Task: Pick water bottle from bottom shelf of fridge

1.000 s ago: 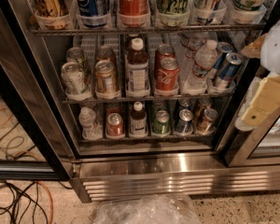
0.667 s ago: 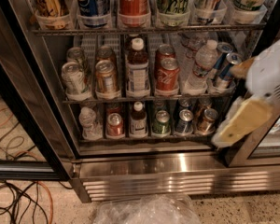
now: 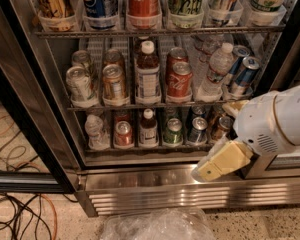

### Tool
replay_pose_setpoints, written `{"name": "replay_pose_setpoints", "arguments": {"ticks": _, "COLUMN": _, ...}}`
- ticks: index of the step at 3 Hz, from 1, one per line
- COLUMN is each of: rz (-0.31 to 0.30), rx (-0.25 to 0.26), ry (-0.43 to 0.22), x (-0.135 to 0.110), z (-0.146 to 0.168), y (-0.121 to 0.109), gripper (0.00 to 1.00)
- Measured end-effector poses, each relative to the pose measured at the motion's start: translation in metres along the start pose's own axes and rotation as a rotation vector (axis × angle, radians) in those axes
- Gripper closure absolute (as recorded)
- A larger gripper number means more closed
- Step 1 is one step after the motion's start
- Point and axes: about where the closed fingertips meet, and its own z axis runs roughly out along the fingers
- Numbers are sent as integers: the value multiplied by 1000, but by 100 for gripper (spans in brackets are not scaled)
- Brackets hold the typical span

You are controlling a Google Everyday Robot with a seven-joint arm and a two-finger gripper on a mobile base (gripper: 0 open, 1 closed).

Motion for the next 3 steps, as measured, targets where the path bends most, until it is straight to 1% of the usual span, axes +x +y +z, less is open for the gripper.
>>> {"name": "replay_pose_setpoints", "arguments": {"ticks": 1, "rz": -1, "rx": 0, "ry": 0, "x": 0, "z": 0, "y": 0, "gripper": 0}}
{"name": "replay_pose_setpoints", "arguments": {"ticks": 2, "rz": 28, "rx": -5, "ry": -31, "x": 2, "z": 8, "y": -2, "gripper": 0}}
{"name": "replay_pose_setpoints", "arguments": {"ticks": 3, "rz": 67, "rx": 22, "ry": -54, "x": 6, "z": 27, "y": 13, "gripper": 0}}
